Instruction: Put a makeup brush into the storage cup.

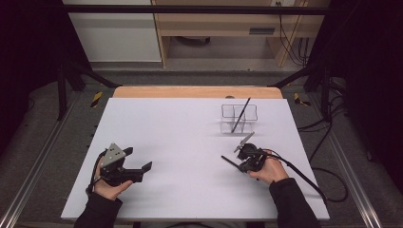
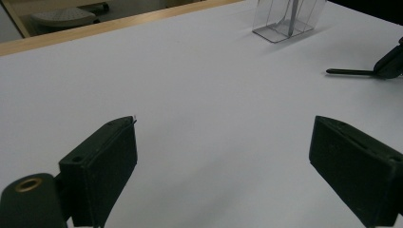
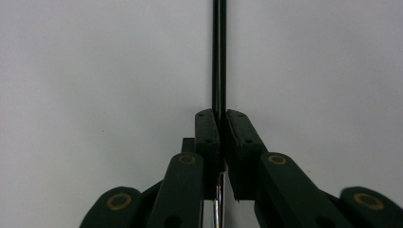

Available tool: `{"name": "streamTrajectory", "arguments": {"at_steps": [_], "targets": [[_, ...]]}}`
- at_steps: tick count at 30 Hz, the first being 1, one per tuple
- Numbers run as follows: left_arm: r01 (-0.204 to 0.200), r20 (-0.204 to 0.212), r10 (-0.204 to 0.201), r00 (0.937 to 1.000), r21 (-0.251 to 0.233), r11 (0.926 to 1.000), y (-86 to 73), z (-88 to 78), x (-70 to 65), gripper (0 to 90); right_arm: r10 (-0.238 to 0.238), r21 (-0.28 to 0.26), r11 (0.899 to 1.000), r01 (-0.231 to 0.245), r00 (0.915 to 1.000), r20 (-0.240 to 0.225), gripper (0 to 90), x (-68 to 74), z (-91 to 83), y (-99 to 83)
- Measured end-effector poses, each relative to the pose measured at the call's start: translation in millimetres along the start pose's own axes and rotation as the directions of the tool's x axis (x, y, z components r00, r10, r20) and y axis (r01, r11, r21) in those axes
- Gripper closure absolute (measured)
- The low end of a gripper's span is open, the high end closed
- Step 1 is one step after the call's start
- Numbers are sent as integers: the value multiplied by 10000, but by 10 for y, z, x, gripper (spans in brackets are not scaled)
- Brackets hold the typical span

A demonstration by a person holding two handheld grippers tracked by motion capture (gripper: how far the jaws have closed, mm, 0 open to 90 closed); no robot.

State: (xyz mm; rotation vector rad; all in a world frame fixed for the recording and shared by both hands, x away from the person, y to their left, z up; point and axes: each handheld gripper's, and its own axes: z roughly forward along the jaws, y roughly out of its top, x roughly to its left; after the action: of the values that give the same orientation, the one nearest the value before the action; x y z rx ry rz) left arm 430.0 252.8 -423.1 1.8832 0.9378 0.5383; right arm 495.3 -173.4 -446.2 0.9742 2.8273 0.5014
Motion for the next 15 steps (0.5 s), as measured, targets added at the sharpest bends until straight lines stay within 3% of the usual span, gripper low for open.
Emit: {"name": "streamTrajectory", "arguments": {"at_steps": [8,15], "targets": [[-248,118,248,9996,42,9997,77,21,-39,81,-62,-858,9963,41,9997,-247,841,8,-213,9],[-598,390,597,9975,36,9982,192,60,-123,80,-410,-1126,9930,365,9984,-381,841,87,-357,66]]}}
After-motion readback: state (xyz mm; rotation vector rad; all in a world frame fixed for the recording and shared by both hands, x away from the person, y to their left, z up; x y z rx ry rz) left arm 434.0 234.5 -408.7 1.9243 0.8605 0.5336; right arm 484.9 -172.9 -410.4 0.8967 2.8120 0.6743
